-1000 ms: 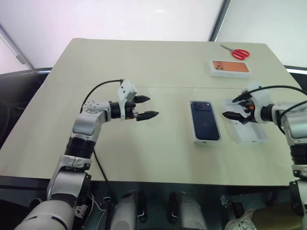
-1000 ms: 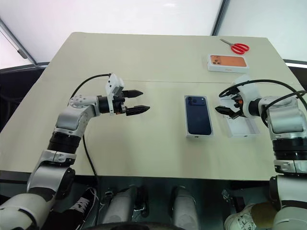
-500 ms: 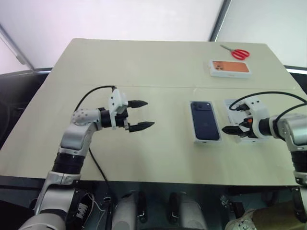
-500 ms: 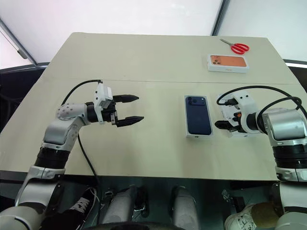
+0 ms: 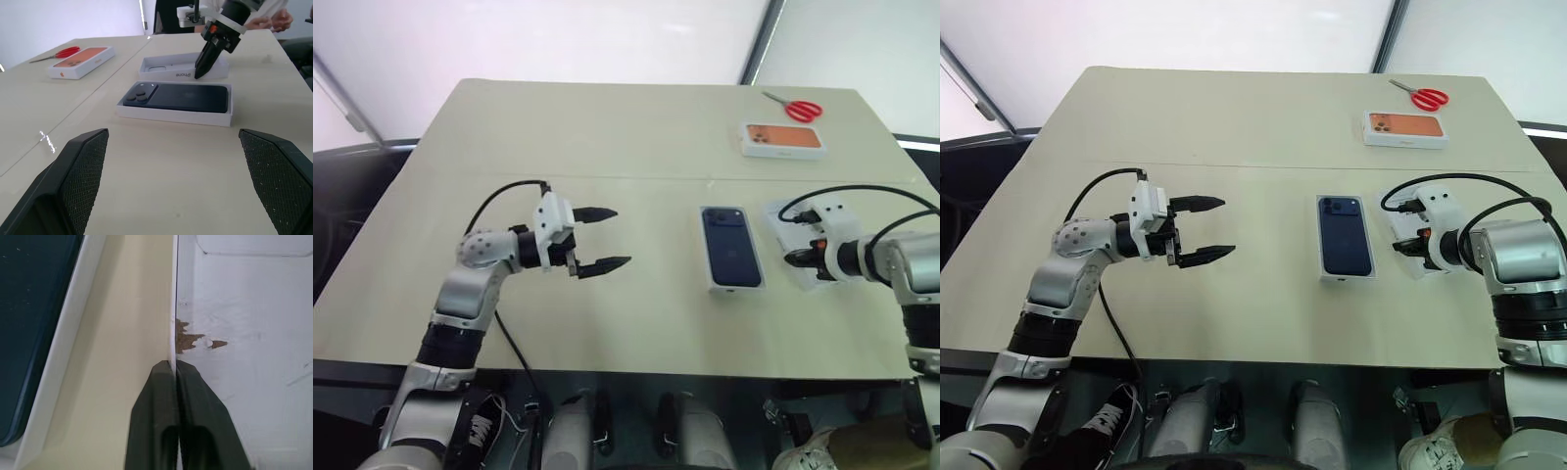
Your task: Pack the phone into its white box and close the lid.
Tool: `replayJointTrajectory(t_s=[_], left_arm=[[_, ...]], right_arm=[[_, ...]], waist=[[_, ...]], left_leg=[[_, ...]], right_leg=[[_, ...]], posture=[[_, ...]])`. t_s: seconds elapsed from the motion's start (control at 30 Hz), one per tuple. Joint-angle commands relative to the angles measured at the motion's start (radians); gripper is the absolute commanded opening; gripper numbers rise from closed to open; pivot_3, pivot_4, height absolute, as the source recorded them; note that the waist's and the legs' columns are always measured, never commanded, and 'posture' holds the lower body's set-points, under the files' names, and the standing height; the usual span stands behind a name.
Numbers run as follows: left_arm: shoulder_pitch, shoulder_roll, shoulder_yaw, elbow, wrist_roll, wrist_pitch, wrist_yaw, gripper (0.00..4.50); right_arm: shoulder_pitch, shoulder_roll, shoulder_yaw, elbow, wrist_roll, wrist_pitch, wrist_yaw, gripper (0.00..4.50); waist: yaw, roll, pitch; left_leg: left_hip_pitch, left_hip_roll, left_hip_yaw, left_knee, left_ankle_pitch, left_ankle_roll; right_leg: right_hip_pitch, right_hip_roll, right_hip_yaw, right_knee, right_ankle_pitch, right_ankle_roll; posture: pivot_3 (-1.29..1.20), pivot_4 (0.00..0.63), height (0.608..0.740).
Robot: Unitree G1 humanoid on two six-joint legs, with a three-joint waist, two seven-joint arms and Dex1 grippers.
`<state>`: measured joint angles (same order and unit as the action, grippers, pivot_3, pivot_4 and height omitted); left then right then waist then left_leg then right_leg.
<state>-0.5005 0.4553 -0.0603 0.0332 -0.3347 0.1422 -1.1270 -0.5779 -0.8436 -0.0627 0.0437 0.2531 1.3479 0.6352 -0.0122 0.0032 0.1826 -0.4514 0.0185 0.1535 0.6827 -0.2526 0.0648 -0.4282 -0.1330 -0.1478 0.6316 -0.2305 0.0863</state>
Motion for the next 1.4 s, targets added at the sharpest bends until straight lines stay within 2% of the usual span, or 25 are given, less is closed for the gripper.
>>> replayJointTrajectory(t_s=[0.03,0.27,0.43,0.63,0.77,0.9,1.1,1.17,1.2,1.3,1.4], left_arm=[[-0.007,0.002,0.001,-0.021,-0.006,-0.005,0.017,4.50],[-0.011,0.002,0.000,-0.015,-0.008,0.004,0.036,4.50],[-0.015,0.005,0.000,-0.009,-0.007,0.025,0.047,4.50],[-0.039,-0.011,0.013,0.021,-0.012,0.041,0.087,4.50],[-0.046,-0.021,0.016,0.028,-0.019,0.061,0.111,4.50],[-0.054,-0.033,0.016,0.033,-0.002,0.067,0.157,4.50],[-0.055,-0.039,0.021,0.025,-0.018,0.110,0.187,4.50],[-0.050,-0.042,0.019,0.018,-0.021,0.129,0.197,4.50],[-0.051,-0.047,0.020,0.020,-0.036,0.164,0.200,4.50],[-0.059,-0.066,0.023,0.038,-0.032,0.179,0.228,3.68],[-0.058,-0.116,-0.002,0.045,-0.033,0.198,0.254,2.25]], right_arm=[[-0.041,0.037,-0.061,-0.001,0.012,0.040,-0.050,0.04],[-0.159,0.157,-0.210,0.051,0.015,0.143,-0.165,0.04],[-0.303,0.288,-0.385,0.054,-0.002,0.237,-0.282,0.04],[-0.427,0.487,-0.590,-0.041,0.189,0.267,-0.277,0.04],[-0.422,0.549,-0.680,-0.046,0.347,0.267,-0.337,0.04],[-0.317,0.681,-0.730,-0.057,0.703,0.267,-0.493,0.04],[-0.172,0.769,-0.666,-0.116,1.111,0.267,-0.750,0.04],[-0.133,0.775,-0.641,-0.089,1.249,0.226,-0.875,0.04],[-0.087,0.750,-0.587,-0.083,1.352,0.190,-0.929,0.04],[0.030,0.648,-0.429,-0.104,1.594,0.059,-1.062,0.00],[0.093,0.542,-0.361,-0.091,1.712,-0.063,-1.130,0.00]], waist=[[0.000,0.000,0.000],[-0.001,0.001,0.000],[-0.002,0.001,0.000],[-0.005,0.001,0.000],[0.002,0.001,0.000],[-0.003,0.000,-0.001],[-0.007,0.003,0.000],[-0.007,0.002,0.000],[-0.006,0.002,0.000],[-0.001,0.002,0.000],[-0.004,0.002,0.000]], left_leg=[[0.000,0.000,0.000,0.000,0.000,0.000],[0.000,0.001,0.001,0.000,0.000,0.000],[0.000,0.000,0.002,0.000,0.000,0.000],[0.000,0.002,0.002,-0.001,0.000,0.000],[0.000,0.003,0.003,-0.001,0.000,0.000],[0.001,0.002,0.003,-0.001,0.000,0.000],[0.002,0.004,0.004,-0.002,0.001,0.000],[0.002,0.004,0.005,-0.002,0.000,0.000],[0.002,0.004,0.005,-0.002,0.000,0.000],[0.003,0.004,0.004,-0.002,0.000,0.000],[0.003,0.004,0.005,-0.002,-0.001,0.001]], right_leg=[[0.000,0.000,0.000,0.000,0.000,0.000],[0.000,0.001,0.000,0.000,0.000,0.000],[-0.001,0.001,0.000,0.001,0.000,0.000],[-0.002,0.005,0.001,0.002,0.000,0.000],[-0.002,0.006,0.001,0.002,0.000,0.000],[0.000,0.005,0.001,0.001,0.000,0.000],[-0.002,0.008,0.004,0.003,0.000,0.000],[-0.002,0.008,0.004,0.003,0.000,0.000],[-0.002,0.008,0.005,0.003,0.000,0.000],[0.000,0.009,0.005,0.001,0.000,0.000],[0.000,0.009,0.006,0.000,0.000,0.000]], posture=[[0.00,0.150,0.738],[0.00,0.150,0.738],[0.00,0.150,0.738],[0.00,0.150,0.738],[0.00,0.150,0.738],[0.00,0.150,0.738],[0.00,0.150,0.738],[0.00,0.150,0.738],[0.00,0.150,0.738],[0.00,0.150,0.738],[0.00,0.150,0.738]])
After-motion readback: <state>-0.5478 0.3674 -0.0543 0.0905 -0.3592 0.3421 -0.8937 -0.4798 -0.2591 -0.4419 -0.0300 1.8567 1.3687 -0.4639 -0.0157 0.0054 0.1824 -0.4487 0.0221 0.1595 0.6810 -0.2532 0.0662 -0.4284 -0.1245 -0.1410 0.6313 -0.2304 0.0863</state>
